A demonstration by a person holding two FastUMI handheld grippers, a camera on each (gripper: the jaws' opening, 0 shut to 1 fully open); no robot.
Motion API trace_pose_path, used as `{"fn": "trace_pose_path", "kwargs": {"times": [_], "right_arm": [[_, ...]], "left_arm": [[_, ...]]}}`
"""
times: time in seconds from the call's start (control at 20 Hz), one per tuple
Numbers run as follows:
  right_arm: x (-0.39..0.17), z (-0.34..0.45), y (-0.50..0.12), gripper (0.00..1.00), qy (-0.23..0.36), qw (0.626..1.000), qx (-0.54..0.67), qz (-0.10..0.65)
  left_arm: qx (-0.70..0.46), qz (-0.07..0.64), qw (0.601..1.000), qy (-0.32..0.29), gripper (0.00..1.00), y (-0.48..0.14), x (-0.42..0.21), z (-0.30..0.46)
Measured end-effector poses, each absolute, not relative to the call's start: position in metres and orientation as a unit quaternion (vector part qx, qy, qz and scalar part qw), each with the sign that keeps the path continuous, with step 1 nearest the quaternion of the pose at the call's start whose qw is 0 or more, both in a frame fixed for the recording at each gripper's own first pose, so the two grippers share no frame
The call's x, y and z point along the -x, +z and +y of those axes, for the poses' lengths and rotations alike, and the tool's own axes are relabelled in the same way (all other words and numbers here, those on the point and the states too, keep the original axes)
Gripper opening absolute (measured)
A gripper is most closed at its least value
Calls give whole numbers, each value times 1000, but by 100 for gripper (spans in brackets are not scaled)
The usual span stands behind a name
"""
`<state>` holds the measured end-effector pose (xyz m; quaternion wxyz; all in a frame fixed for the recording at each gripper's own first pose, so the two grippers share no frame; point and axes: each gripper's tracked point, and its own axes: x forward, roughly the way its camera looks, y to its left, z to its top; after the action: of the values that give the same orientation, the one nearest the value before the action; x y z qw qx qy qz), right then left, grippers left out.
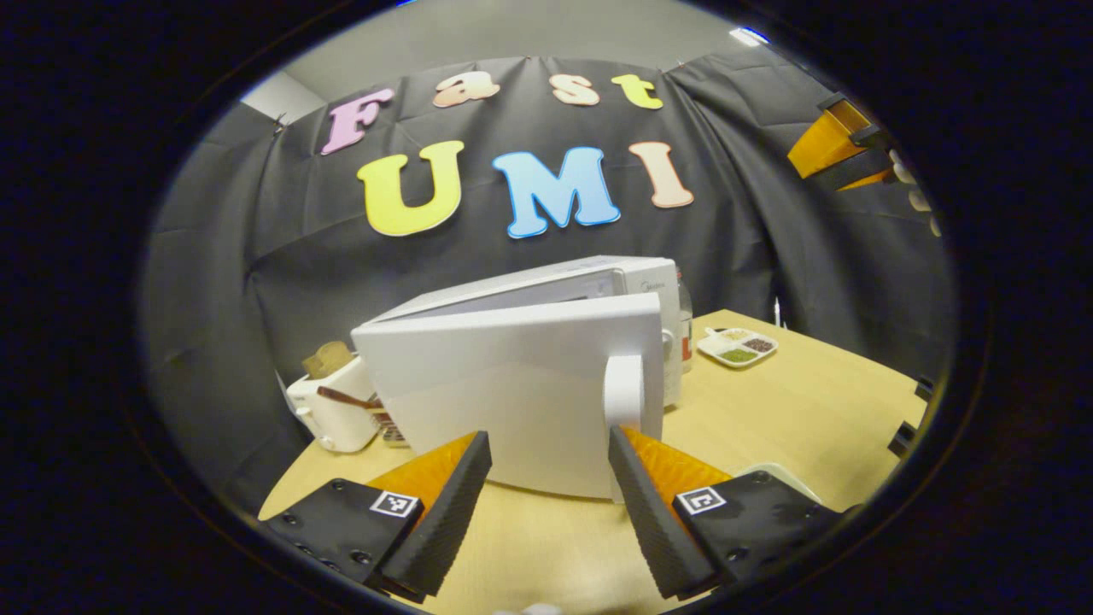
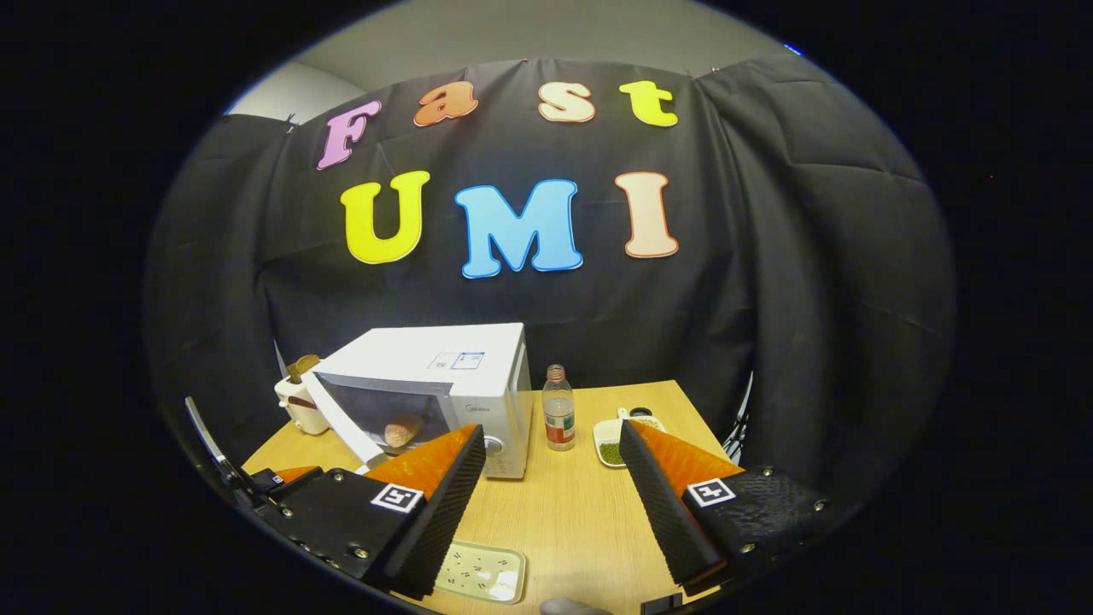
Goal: Open the microwave oven with the left hand, put the food in, and close the microwave oven.
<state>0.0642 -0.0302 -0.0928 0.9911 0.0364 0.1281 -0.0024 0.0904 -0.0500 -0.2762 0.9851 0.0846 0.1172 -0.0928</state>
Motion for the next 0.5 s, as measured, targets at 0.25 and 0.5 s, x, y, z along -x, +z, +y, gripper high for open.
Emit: {"fn": "trace_pose_path", "kwargs": {"times": [0.25, 0.5], "right_arm": [[-80, -50, -93, 96, -24, 990, -40, 132], [-96, -59, -97, 97, -35, 988, -47, 142]], "left_arm": [[-71, 111, 985, -110, 93, -276, -138, -76], [-56, 108, 987, -102, 94, -281, -172, -89]]}}
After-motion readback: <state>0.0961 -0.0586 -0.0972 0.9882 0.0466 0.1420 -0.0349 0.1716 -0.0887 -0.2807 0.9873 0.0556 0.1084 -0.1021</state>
